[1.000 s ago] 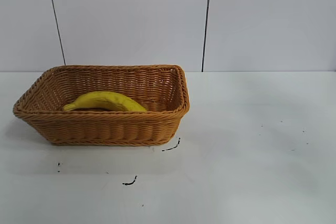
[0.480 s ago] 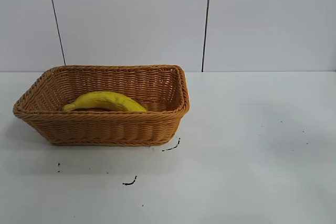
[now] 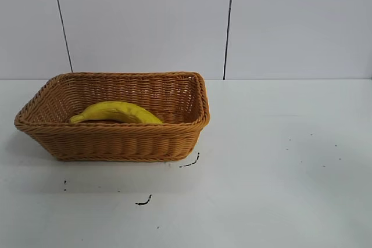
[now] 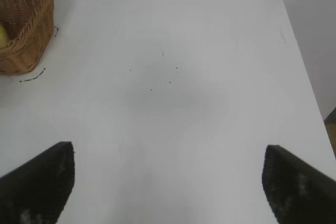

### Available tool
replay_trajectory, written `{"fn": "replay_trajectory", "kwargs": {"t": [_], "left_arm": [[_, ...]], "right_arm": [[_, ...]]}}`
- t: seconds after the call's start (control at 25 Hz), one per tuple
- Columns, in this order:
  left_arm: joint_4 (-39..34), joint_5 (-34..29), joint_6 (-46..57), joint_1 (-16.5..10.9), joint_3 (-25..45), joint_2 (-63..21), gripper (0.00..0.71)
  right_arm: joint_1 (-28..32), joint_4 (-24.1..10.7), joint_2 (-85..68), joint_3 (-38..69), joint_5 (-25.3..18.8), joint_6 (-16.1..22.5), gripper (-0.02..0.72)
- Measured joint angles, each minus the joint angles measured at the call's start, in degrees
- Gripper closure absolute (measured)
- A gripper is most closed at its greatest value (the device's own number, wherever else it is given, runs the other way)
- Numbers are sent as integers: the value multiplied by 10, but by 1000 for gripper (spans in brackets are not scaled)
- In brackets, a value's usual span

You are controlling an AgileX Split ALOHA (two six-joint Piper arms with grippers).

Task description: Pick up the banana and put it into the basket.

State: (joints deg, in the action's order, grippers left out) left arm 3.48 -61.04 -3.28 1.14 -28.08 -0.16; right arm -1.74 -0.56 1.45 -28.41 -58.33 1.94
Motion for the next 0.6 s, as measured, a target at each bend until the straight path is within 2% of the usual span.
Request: {"fn": "replay_trajectory", "kwargs": {"t": [0.6], "left_arm": [[0,0,0,0,0,0,15]], "right_arm": [[0,0,-17,0,0,0,8]]}}
